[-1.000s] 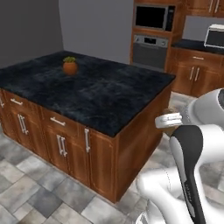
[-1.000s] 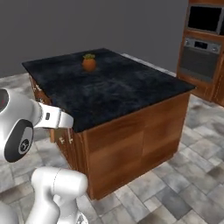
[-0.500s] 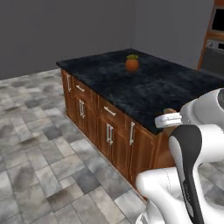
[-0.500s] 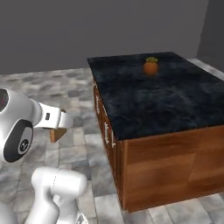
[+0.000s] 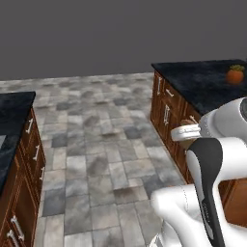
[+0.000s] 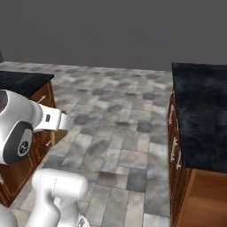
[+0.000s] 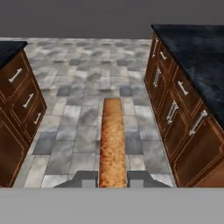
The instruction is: Start the toaster. Once the lever pops up, take the bread to the plate on the dining counter.
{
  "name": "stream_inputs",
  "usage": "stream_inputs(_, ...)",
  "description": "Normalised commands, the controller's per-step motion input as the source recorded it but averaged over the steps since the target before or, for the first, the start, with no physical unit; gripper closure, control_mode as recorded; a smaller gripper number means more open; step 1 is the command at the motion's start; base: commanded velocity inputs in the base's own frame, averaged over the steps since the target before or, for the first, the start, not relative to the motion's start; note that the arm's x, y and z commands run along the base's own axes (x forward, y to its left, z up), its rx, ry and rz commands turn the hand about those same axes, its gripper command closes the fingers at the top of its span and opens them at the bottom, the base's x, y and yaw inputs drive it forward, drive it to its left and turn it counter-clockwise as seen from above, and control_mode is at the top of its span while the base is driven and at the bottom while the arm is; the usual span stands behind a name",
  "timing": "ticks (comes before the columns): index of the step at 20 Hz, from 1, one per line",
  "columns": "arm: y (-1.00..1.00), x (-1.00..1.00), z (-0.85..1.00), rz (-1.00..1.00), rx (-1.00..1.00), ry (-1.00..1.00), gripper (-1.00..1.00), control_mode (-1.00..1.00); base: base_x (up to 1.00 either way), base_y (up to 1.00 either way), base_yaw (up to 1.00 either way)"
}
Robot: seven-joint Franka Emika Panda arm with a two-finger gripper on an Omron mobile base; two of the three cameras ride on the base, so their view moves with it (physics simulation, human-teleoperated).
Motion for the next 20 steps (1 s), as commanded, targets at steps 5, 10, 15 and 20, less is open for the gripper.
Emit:
stream_inputs(5, 0.00, 0.00, 0.00, 0.00, 0.00, 0.00, 1.00, 1.00, 0.51, 0.33, 0.53)
stream_inputs(10, 0.00, 0.00, 0.00, 0.00, 0.00, 0.00, 1.00, 1.00, 0.52, -0.10, 0.15)
stream_inputs(15, 0.00, 0.00, 0.00, 0.00, 0.00, 0.00, 1.00, 1.00, 0.91, -0.25, 0.00)
stream_inputs(20, 0.00, 0.00, 0.00, 0.00, 0.00, 0.00, 1.00, 1.00, 1.00, -0.31, 0.03)
